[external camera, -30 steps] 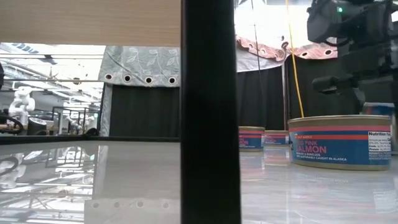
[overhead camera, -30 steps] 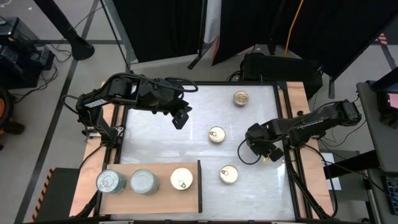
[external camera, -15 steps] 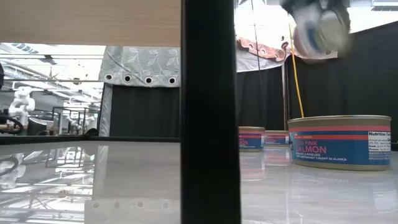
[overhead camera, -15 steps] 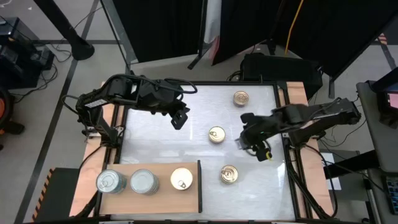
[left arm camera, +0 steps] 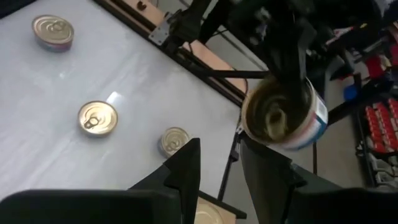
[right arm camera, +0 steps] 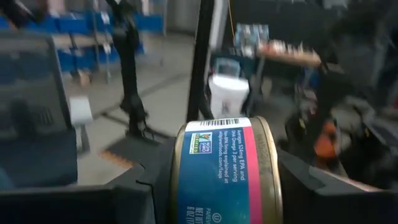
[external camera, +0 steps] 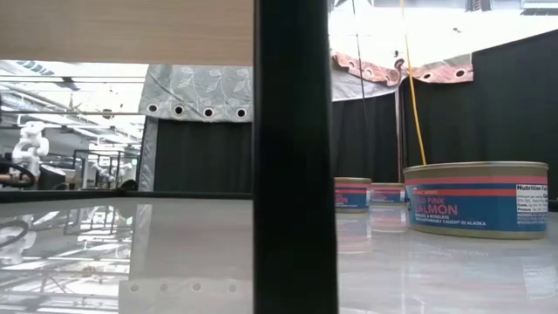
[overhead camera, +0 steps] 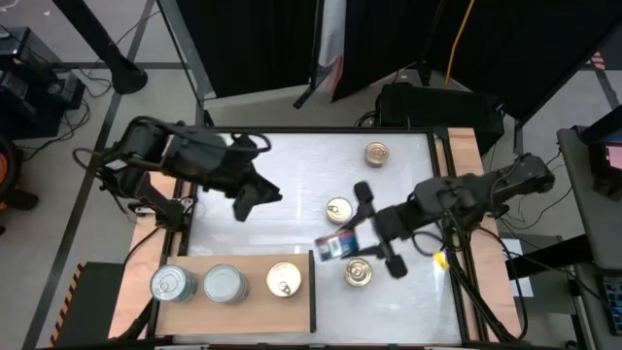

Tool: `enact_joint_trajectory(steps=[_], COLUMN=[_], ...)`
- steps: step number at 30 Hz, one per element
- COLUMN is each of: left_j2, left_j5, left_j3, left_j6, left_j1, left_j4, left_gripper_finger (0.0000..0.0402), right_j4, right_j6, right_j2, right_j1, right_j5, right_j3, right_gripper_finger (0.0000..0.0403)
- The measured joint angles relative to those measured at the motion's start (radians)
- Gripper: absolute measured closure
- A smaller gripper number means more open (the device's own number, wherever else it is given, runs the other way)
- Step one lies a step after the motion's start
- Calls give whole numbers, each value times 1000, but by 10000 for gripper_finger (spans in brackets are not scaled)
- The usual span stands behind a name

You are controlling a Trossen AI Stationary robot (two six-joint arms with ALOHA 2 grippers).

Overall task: Stack canned seafood by type on shelf
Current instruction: Stack the blue pink tuna can on top of the blue pink tuna can on the shelf

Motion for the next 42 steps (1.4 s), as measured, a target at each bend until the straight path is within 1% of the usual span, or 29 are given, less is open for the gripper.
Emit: enact_joint_trajectory(steps=[5, 7, 9, 10, 14, 18, 22, 25, 30, 36, 42], left_j2=[-10, -19, -32, -40, -57, -82, -93, -92, -90, -88, -88], left_j5=[-56, -69, -71, -71, -67, -56, -59, -71, -81, -100, -109], left_j3=[0, 0, 0, 0, 0, 0, 0, 0, 0, 0, 0], left_j6=[0, -3, -25, -40, -128, -159, -185, -185, -181, -156, -152], left_j1=[-40, -42, -42, -42, -51, -79, -111, -135, -166, -194, -210], left_j4=[-28, -36, -42, -40, -26, -6, -4, -4, -4, -8, -25], left_gripper_finger=[281, 281, 281, 281, 281, 281, 281, 281, 281, 281, 281], right_j4=[193, 214, 203, 199, 182, 81, -13, -71, -115, -200, -189], right_j6=[-55, -97, -160, -202, -430, -595, -706, -737, -744, -724, -732], right_j2=[110, 160, 216, 242, 349, 446, 522, 560, 579, 582, 615], right_j1=[47, 63, 78, 88, 114, 115, 119, 123, 133, 123, 111], right_j5=[-2, -2, 12, 38, 134, 199, 236, 266, 307, 306, 309], right_j3=[0, 19, 63, 86, 201, 314, 386, 414, 417, 419, 419], right_gripper_finger=[224, 223, 223, 223, 223, 223, 223, 223, 223, 222, 222])
